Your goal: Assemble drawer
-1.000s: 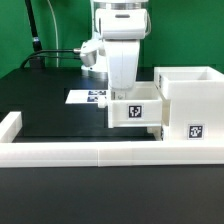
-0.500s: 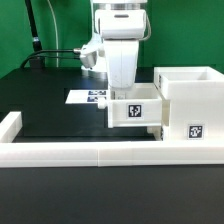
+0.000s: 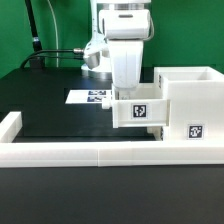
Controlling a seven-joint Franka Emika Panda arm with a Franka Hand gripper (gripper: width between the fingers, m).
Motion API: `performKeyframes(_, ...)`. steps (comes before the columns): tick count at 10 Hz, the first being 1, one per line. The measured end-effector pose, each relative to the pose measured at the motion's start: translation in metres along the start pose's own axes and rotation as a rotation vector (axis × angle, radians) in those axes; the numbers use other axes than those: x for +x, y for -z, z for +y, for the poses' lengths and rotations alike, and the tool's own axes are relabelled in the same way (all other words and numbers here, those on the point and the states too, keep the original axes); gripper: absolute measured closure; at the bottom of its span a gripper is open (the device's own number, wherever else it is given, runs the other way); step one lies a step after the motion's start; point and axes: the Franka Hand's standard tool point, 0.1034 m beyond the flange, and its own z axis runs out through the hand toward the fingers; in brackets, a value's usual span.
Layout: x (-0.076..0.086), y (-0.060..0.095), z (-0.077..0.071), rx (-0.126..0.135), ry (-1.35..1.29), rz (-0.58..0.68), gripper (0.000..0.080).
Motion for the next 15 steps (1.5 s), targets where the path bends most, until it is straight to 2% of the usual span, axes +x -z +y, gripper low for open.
performKeyframes(10,0.0008,0.0007,0.0010,0.006,0.018,-0.009,0.0755)
performKeyframes(12,0.0009,0.0011,0.0021,0.003,0.021,-0.016,0.0755)
performKeyframes(13,0.0011,0.0009,0.0027,-0.018,-0.010,-0.012,0.0755)
performKeyframes(15,0.0005,-0.0003,0.0016,-0.013,-0.009,-0.012,0.0755)
